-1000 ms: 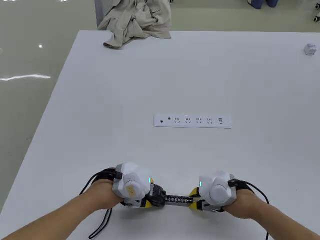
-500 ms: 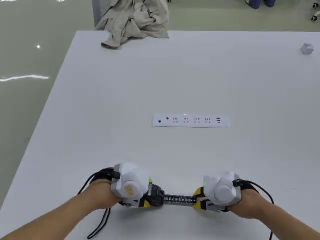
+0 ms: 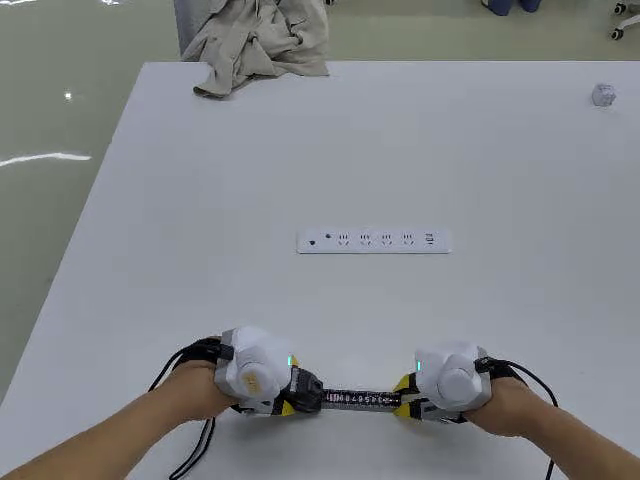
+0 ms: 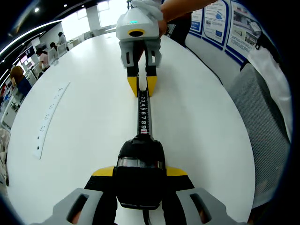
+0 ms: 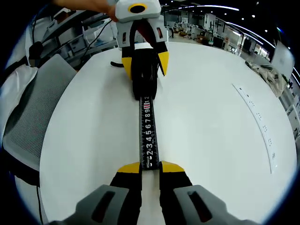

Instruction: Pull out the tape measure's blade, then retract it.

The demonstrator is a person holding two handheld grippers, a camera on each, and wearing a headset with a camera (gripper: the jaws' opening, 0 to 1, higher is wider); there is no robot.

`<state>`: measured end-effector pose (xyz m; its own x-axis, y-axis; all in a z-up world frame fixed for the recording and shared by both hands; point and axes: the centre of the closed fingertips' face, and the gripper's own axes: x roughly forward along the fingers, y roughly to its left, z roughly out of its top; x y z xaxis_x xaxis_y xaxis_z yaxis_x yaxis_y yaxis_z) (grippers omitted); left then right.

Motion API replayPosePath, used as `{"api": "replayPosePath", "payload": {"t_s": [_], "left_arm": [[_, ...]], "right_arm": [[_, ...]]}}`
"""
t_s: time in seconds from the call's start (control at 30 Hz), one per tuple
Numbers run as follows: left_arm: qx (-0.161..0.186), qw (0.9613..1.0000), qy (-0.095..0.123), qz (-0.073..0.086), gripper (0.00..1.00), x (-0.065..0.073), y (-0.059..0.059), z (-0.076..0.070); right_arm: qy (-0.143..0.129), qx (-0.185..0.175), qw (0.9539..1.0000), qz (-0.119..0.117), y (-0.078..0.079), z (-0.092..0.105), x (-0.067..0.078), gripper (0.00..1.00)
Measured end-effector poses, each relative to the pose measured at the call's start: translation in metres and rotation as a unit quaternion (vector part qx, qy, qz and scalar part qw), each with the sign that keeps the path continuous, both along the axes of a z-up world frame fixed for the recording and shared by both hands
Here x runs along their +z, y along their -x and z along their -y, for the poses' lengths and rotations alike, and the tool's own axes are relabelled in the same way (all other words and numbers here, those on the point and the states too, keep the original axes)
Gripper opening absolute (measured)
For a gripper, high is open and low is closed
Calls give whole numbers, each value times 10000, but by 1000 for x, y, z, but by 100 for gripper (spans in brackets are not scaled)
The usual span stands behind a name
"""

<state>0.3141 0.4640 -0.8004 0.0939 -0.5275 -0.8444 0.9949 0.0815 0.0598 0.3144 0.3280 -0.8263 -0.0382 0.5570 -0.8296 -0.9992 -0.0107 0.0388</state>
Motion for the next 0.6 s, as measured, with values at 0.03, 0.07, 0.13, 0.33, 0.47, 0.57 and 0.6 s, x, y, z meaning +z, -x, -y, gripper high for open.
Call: {"api": "replayPosePath", "payload": {"t_s": [0.03, 0.07, 0.13, 0.33, 0.47, 0.57, 0.6], "left_arm": [[-1, 10000, -1, -2, 34, 0, 0, 0], [-3, 10000, -6, -2, 34, 0, 0, 0], [-5, 10000, -9, -5, 34, 0, 0, 0], [-16, 10000, -17, 1, 34, 0, 0, 0], [-26, 10000, -26, 6, 34, 0, 0, 0], [-15, 10000, -27, 13, 34, 0, 0, 0], [-13, 10000, -30, 12, 34, -1, 0, 0]], "right_arm": [[3, 0, 10000, -1, 0, 1, -1, 12], [7, -2, 10000, 2, 0, 3, -1, 12], [9, -3, 10000, 4, 0, 4, -1, 12], [25, -14, 10000, 11, 0, 10, -1, 12], [34, -25, 10000, 7, 0, 15, 1, 12], [42, -56, 10000, 5, -1, 21, 0, 12], [52, -65, 10000, 12, -1, 23, 0, 12]]}}
